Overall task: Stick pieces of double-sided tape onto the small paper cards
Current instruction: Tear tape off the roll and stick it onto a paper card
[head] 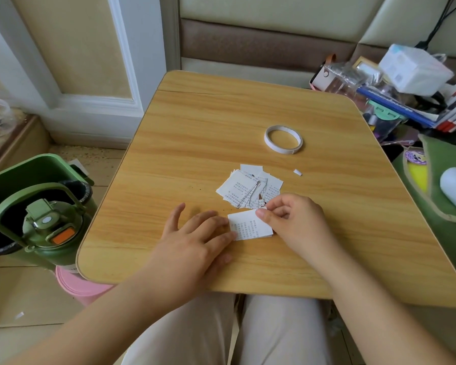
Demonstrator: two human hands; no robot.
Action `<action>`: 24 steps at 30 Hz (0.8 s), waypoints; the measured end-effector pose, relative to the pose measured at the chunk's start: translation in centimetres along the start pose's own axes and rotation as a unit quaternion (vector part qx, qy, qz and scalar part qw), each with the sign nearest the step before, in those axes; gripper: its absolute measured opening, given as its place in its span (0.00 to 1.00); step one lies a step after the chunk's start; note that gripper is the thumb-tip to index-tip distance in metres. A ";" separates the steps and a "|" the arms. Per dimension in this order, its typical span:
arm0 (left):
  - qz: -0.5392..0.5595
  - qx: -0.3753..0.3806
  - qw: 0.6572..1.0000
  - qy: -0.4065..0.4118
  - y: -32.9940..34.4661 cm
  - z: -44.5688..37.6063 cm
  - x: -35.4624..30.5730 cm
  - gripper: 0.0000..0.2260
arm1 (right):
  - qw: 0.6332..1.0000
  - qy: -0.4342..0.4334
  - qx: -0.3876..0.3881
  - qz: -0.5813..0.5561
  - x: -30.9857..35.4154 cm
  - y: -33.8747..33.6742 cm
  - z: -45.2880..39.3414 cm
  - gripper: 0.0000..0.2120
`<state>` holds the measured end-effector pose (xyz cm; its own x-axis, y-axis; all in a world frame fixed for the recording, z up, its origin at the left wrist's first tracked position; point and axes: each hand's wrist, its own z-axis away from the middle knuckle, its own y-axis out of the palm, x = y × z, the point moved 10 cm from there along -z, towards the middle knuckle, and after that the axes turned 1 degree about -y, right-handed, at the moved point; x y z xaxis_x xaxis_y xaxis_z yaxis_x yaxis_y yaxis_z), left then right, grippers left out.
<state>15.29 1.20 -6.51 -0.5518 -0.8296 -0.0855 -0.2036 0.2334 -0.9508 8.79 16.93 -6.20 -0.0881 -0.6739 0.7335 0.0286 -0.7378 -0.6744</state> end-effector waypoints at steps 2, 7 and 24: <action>0.001 0.006 1.000 -0.008 0.2 0.0 0.0 0.18 | 1.000 0.001 0.005 0.007 0.0 0.1 0.6 0.06; 0.008 0.013 1.000 -0.023 0.4 0.2 0.3 0.17 | 0.999 -0.020 0.007 0.029 0.7 0.9 1.8 0.06; 0.026 0.025 0.999 -0.040 0.5 0.6 0.3 0.20 | 1.000 -0.002 -0.004 -0.030 0.6 1.1 2.5 0.04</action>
<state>15.48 0.79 -7.20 -0.4944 -0.8549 -0.1573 -0.1342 0.2538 -0.9579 11.30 15.58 -6.31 -0.0854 -0.6286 0.7730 0.0147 -0.7766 -0.6299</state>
